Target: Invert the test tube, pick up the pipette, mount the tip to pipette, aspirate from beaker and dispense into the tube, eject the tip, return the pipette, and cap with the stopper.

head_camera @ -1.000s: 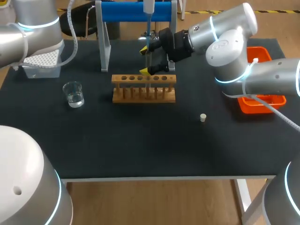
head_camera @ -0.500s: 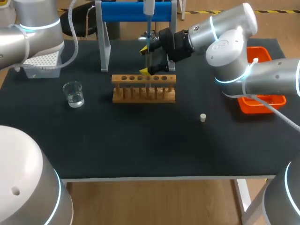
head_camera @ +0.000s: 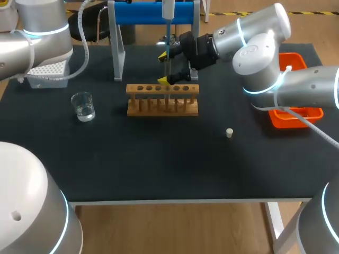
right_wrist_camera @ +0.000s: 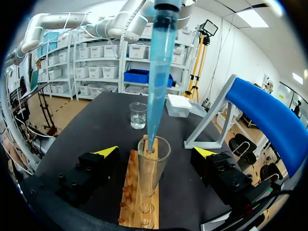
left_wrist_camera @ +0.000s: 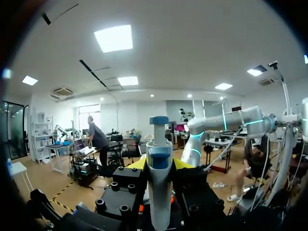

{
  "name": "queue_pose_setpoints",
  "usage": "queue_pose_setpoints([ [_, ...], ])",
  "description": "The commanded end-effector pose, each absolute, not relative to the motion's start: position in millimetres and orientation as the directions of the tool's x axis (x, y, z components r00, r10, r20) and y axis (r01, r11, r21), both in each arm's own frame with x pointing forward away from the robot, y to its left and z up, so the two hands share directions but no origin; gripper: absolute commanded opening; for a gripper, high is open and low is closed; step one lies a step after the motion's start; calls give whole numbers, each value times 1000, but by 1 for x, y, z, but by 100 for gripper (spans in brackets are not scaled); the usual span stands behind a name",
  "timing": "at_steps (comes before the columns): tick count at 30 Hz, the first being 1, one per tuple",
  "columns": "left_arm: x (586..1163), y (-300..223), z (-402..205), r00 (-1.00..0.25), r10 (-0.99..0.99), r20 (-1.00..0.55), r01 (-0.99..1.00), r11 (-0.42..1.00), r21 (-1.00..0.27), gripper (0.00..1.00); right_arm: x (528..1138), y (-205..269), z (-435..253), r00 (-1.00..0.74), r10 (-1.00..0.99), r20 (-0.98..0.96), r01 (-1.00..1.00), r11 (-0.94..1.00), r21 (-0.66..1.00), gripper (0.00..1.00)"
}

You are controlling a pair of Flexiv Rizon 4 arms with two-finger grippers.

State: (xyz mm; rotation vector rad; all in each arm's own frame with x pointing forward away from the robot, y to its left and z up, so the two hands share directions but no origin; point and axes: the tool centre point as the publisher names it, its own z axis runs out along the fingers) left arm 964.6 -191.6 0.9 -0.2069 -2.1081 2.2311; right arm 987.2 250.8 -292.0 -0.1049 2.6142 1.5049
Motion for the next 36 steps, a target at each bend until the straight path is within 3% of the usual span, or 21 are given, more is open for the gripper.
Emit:
queue_pose_setpoints([
  [1, 968, -191, 0, -988, 147, -51, 42, -62, -997, 0, 988, 250, -291, -990, -2, -140, -121, 504, 855, 100],
  [36, 977, -189, -17, -989, 148, -9, 0, -63, -998, 0, 988, 250, -291, -990, -2, -140, -121, 504, 855, 100],
])
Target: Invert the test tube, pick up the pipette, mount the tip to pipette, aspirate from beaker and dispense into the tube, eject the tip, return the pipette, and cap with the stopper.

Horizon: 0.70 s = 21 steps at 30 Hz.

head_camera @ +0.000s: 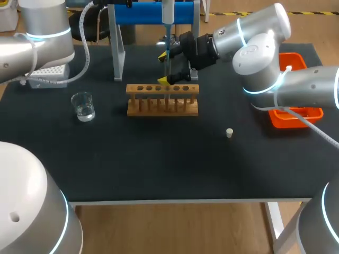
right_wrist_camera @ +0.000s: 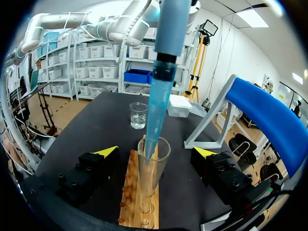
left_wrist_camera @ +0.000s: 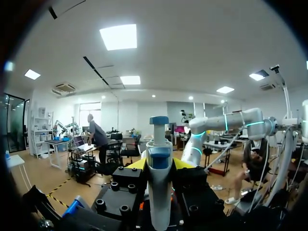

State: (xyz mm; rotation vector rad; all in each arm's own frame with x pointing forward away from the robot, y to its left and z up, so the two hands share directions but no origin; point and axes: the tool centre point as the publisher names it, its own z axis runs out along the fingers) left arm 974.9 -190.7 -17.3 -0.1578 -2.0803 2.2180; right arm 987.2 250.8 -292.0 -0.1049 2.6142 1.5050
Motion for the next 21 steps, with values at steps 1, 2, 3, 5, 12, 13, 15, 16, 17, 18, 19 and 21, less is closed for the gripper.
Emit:
queue_pose_setpoints([
  [1, 977, -189, -17, -989, 147, -10, 1, -60, -998, 0, 988, 250, -291, -990, -2, -140, -121, 504, 855, 100],
  [2, 977, -189, -18, -990, 144, -12, 5, -52, -999, 0, 988, 250, -291, -990, -2, -140, -121, 504, 855, 100],
  [3, 978, -189, -18, -990, 141, -14, 7, -49, -999, 0, 988, 250, -291, -990, -2, -140, -121, 504, 855, 100],
  [5, 978, -188, -18, -990, 141, -15, 8, -46, -999, 0, 988, 250, -291, -990, -2, -140, -121, 504, 855, 100],
  [12, 981, -189, -19, -990, 139, -19, 12, -44, -999, 0, 988, 250, -291, -990, -2, -140, -121, 504, 855, 100],
  [13, 982, -189, -19, -990, 140, -19, 13, -44, -999, 0, 988, 250, -291, -990, -2, -140, -121, 504, 855, 100],
  [15, 983, -190, -19, -990, 140, -21, 15, -44, -999, 0, 988, 250, -291, -990, -2, -140, -121, 504, 855, 100],
  [16, 984, -190, -19, -990, 140, -21, 15, -44, -999, 0, 988, 250, -291, -990, -2, -140, -121, 504, 855, 100],
  [17, 984, -190, -19, -990, 140, -21, 15, -45, -999, 0, 988, 250, -291, -990, -2, -140, -121, 504, 855, 100],
  [18, 985, -191, -19, -990, 141, -21, 15, -45, -999, 0, 988, 250, -291, -990, -2, -140, -121, 504, 855, 100],
  [19, 985, -191, -19, -990, 142, -22, 15, -45, -999, 0, 988, 250, -291, -990, -2, -140, -121, 504, 855, 100],
  [21, 986, -192, -19, -989, 144, -22, 15, -47, -999, 0, 988, 250, -291, -990, -2, -140, -121, 504, 855, 100],
])
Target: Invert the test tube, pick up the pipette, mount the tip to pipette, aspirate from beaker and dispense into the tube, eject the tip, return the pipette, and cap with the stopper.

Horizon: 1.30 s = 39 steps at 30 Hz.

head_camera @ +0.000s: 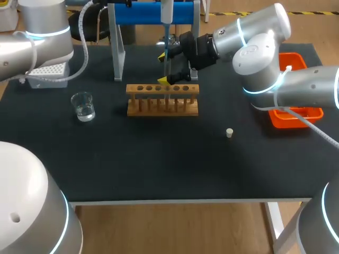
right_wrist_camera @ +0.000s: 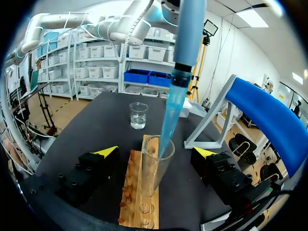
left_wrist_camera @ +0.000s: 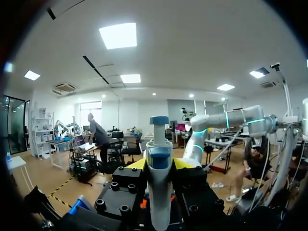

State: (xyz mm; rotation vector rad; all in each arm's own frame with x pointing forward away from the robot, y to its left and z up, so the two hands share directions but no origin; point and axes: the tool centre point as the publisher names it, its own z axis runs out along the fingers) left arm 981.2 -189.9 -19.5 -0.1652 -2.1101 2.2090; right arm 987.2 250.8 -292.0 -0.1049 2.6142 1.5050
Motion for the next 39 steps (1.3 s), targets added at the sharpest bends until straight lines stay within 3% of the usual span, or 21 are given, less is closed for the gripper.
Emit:
queue_pose_setpoints([
  [1, 986, -193, -19, -989, 145, -22, 15, -47, -999, 0, 988, 250, -291, -990, -2, -140, -121, 504, 855, 100],
  [39, 974, -189, -26, -987, 157, -25, 17, -56, -998, 0, 988, 250, -291, -990, -2, -140, -121, 504, 855, 100],
])
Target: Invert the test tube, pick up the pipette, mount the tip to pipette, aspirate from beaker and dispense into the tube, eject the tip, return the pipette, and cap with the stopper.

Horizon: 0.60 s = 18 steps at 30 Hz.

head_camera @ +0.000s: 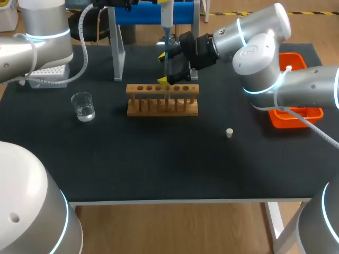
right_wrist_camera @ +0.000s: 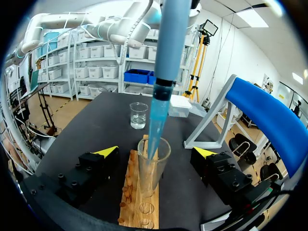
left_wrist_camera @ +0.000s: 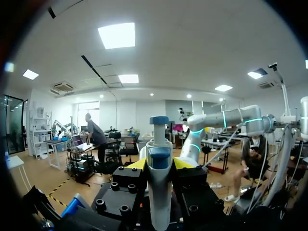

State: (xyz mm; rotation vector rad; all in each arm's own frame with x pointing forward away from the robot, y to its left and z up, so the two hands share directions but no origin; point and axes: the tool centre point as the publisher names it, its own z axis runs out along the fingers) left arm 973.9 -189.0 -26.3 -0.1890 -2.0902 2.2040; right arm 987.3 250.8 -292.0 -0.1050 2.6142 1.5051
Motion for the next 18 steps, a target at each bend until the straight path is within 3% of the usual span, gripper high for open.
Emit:
queue_pose_setpoints([
  [1, 974, -189, -26, -987, 158, -27, 18, -57, -998, 0, 988, 250, -291, -990, -2, -140, -121, 504, 855, 100],
  [18, 975, -195, -35, -985, 172, -14, 3, -64, -998, 0, 988, 250, -291, -990, -2, -140, -121, 504, 855, 100],
])
